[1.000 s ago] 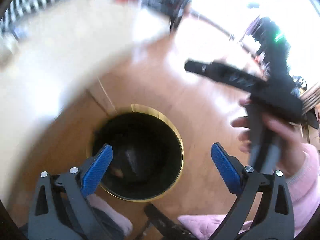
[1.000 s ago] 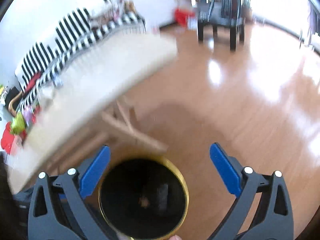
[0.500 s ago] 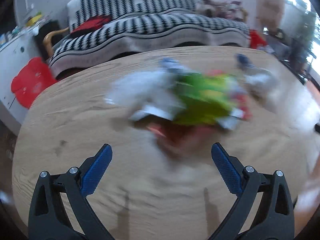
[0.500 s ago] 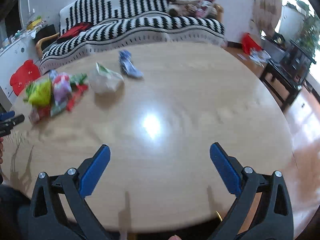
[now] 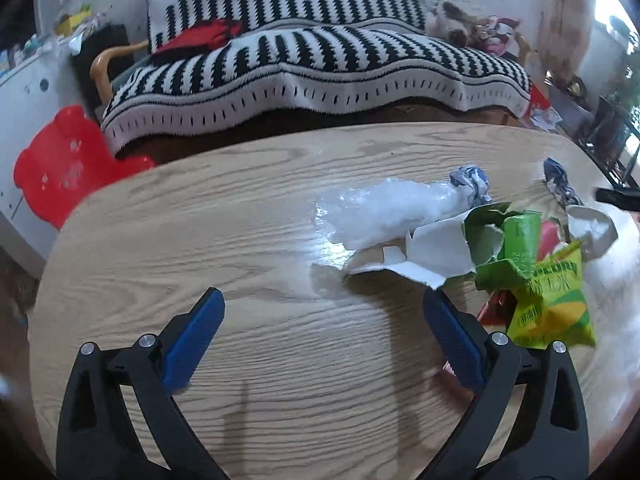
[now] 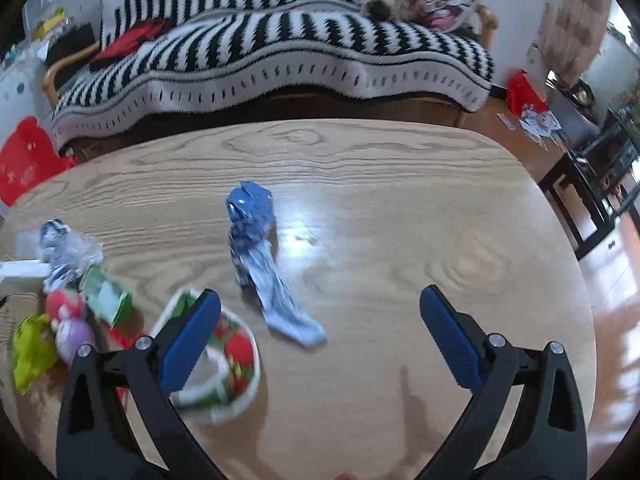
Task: Collect trash
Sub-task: 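Grasp the white paper box with the left tool while the right tool grasps the blue foil wrapper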
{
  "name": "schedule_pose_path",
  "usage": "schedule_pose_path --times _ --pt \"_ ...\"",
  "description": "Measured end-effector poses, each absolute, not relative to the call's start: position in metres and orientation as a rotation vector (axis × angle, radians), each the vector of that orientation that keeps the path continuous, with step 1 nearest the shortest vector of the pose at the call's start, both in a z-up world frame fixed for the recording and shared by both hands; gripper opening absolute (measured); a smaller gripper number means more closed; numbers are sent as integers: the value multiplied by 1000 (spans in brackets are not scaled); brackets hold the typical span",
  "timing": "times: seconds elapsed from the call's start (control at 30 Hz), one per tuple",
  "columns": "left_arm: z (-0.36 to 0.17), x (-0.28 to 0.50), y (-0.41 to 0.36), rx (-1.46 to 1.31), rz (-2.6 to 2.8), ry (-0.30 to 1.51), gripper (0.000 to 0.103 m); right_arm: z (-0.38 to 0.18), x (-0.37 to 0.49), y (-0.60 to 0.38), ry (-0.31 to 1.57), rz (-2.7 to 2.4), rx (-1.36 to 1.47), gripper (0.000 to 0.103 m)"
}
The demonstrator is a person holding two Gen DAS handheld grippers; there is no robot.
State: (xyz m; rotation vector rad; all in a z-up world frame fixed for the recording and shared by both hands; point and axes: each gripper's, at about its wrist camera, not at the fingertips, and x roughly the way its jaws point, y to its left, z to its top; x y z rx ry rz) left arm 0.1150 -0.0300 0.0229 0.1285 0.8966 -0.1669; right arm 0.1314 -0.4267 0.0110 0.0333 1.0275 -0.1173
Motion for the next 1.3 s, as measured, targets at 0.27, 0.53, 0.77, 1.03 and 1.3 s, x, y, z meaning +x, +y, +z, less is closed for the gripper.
schedule_pose_path --times 0.27,0.53,0.77,1.03,1.3 --pt "-18 106 -82 370 -296 986 96 -31 168 -414 1104 -112 17 96" --pt "-5 108 -75 244 -372 965 96 -33 162 -419 1091 -80 60 58" --pt "-5 102 -81 233 -389 977 96 -31 149 -417 1070 -73 59 34" --pt "-8 103 -71 198 -420 1009 96 -33 146 -416 1061 -81 47 34" --pt "-12 109 -40 161 -300 1022 96 -33 142 -412 1055 -106 46 36"
